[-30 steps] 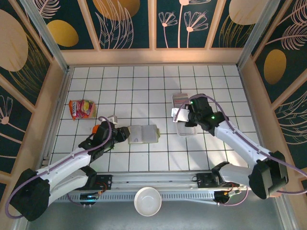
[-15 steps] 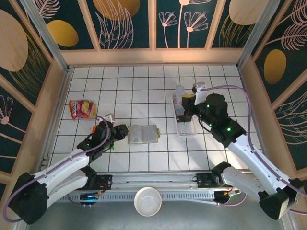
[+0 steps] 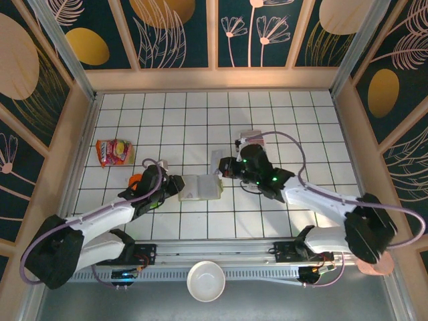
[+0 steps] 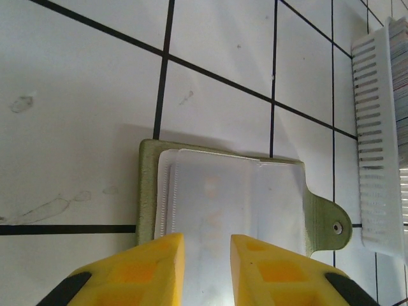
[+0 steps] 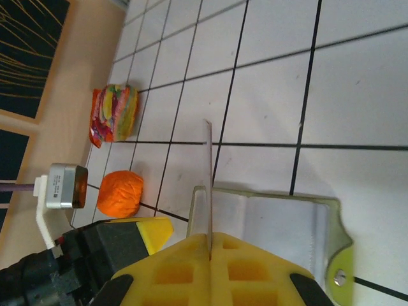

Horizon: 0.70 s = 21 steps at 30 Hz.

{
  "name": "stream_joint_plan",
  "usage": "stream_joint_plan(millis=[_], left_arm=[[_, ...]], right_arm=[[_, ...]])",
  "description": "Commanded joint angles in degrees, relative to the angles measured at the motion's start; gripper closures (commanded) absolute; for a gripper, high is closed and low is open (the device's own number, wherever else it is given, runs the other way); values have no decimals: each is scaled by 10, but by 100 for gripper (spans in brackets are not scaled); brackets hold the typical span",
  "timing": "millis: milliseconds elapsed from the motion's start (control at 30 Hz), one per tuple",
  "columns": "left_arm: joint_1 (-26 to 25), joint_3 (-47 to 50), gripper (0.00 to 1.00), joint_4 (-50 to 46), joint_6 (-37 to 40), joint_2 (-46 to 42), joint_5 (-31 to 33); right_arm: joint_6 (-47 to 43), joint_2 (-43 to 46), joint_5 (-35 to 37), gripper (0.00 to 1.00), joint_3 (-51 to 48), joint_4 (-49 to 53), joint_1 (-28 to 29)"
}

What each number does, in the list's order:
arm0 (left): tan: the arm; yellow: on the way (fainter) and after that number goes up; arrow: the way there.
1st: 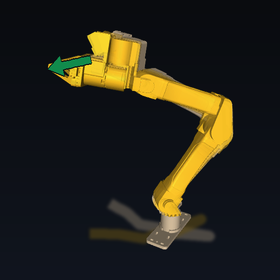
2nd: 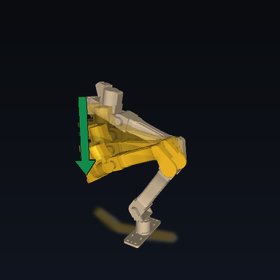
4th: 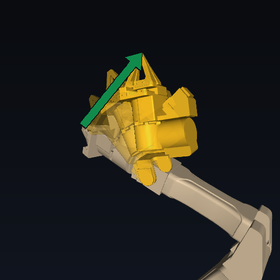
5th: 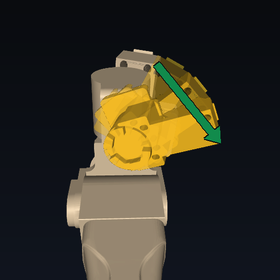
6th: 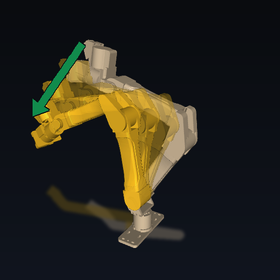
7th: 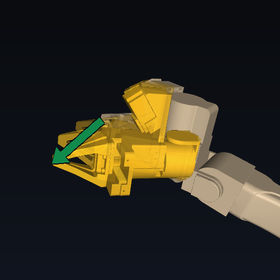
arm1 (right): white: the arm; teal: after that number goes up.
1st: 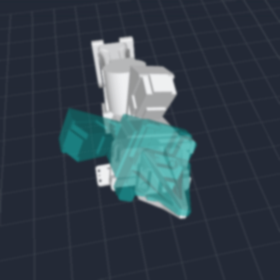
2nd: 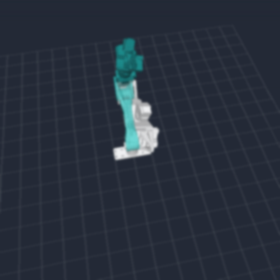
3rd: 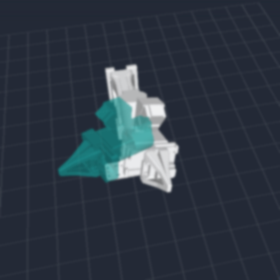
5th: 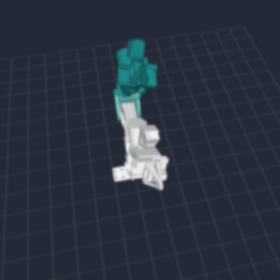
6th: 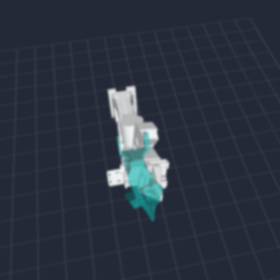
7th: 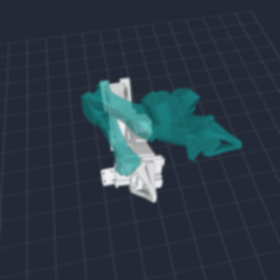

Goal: Put the credit cards into the card holder

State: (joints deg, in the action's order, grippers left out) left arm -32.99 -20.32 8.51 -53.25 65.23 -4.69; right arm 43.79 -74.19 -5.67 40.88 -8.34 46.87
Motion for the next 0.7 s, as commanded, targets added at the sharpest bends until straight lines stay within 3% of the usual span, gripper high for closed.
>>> stream_joint_plan(millis=[0, 167, 367, 667], left_arm=[[11, -15, 75, 34, -8, 18, -27], [19, -19, 76, 43, -4, 35, -30], [20, -12, 77, 55, -15, 34, -34], [20, -12, 86, 32, -13, 41, -29]], right_arm=[[43, -50, -23, 100, 2, -90, 12], [52, -115, -22, 100, 15, -106, 29], [64, -123, -1, 100, 0, -121, 30], [78, -148, 7, 100, -6, -129, 37]])
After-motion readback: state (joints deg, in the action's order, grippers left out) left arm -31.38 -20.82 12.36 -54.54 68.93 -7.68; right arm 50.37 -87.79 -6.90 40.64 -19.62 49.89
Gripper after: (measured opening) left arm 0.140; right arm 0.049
